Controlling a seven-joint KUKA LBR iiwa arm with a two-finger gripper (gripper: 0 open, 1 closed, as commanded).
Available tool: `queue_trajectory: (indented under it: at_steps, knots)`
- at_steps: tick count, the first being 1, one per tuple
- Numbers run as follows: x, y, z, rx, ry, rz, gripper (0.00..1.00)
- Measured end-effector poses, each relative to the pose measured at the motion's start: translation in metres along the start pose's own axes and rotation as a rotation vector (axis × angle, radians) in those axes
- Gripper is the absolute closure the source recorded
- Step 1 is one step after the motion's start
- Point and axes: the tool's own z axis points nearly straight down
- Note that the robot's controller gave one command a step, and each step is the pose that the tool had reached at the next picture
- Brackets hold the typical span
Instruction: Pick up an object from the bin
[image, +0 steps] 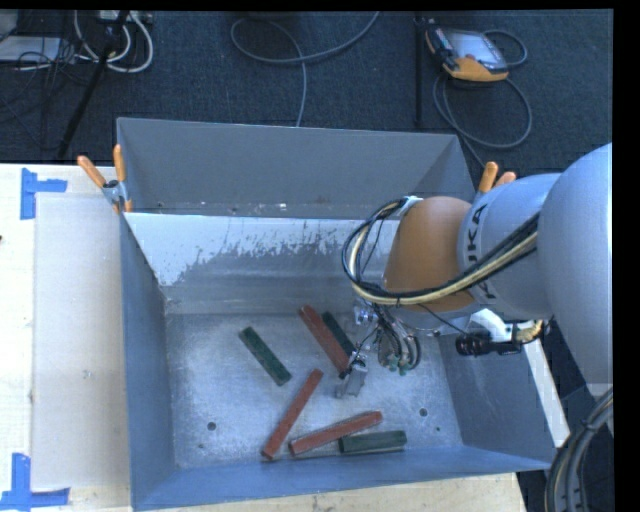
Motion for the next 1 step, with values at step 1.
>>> queue_trajectory:
  at_steps: [1]
  knots:
    - [-0.0003,0.0004,0.0000,0.001,0.001,-0.003,0.00]
